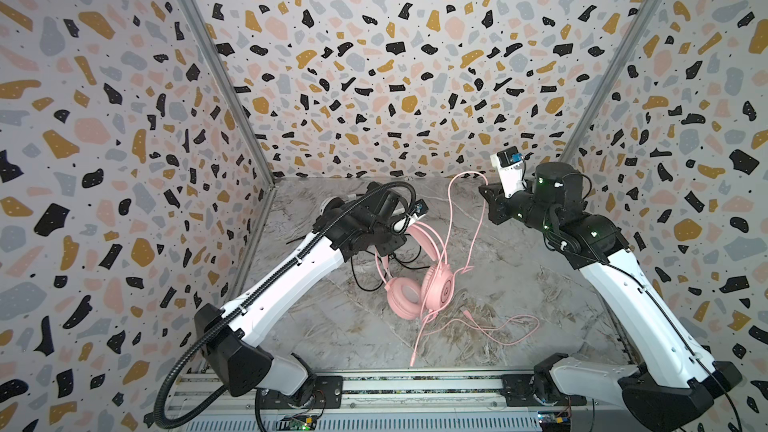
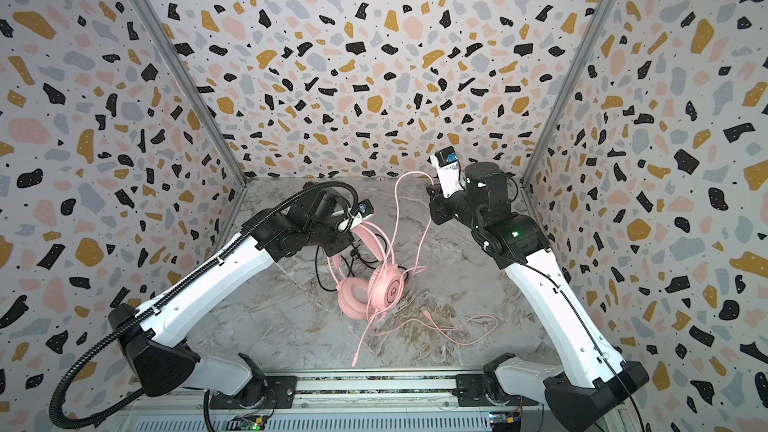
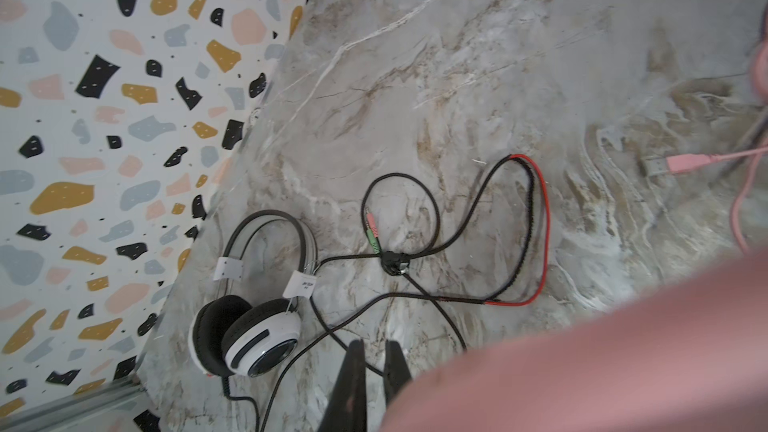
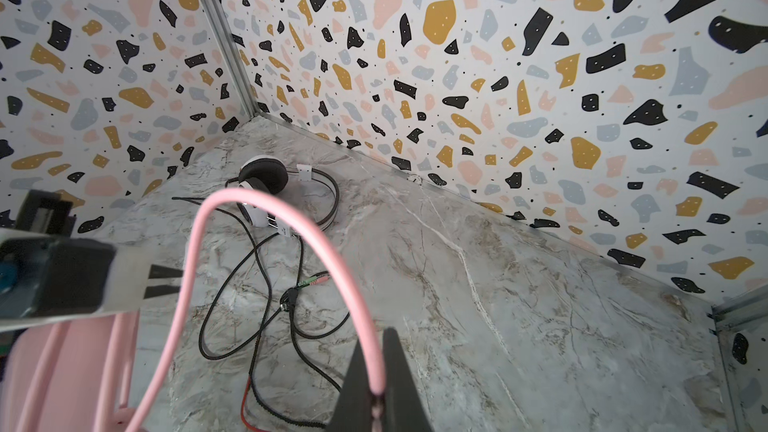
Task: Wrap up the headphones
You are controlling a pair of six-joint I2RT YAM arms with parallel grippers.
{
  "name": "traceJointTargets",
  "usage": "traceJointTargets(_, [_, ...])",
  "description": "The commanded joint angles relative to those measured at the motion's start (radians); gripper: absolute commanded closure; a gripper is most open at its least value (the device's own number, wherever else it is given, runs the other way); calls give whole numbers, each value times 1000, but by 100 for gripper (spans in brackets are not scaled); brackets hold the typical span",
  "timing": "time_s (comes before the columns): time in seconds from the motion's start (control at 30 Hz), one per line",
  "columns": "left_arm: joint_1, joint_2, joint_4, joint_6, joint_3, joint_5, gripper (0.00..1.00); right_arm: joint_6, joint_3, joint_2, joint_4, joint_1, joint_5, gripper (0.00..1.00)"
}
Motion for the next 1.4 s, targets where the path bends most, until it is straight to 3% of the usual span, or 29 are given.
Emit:
traceJointTargets(0.0, [-3,-84,91,-11,-1,153,100,14,-2,13,33,-5,-6,100])
traceJointTargets(0.1, [12,-131,162,-35,-21,141,100,29,-61,19,63,-15,-9,100])
traceJointTargets(0.23, [115,-189,280,-105,-51,327,100,53,-172,24,128,-70,-92,100])
traceJointTargets(0.4, [198,-228,453,-242,-83,400,100,64,-272,29,188,-89,-139,100])
traceJointTargets(0.5, [219,-230,525,-299,-83,516,100,71,-314,43,222,-100,-171,100])
traceJointTargets(0.73, [251,-206,593,-399,-57,585,100,84,-351,87,261,-113,-221,100])
traceJointTargets(0.87, [276,-230,630,-439,-65,503,100,78,-345,111,242,-115,-221,100])
traceJointTargets(1.0, [304,-273,675,-455,-84,350,100,81,-340,114,228,-115,-233,99])
traceJointTargets(1.1, [342,-301,803,-550,-125,379,100,84,-330,124,220,-115,-262,97])
traceJointTargets(1.27, [351,-285,836,-608,-118,276,100,95,-333,163,238,-89,-326,96])
traceJointTargets(1.37, [366,-278,906,-710,-119,349,100,99,-347,181,253,-77,-317,95])
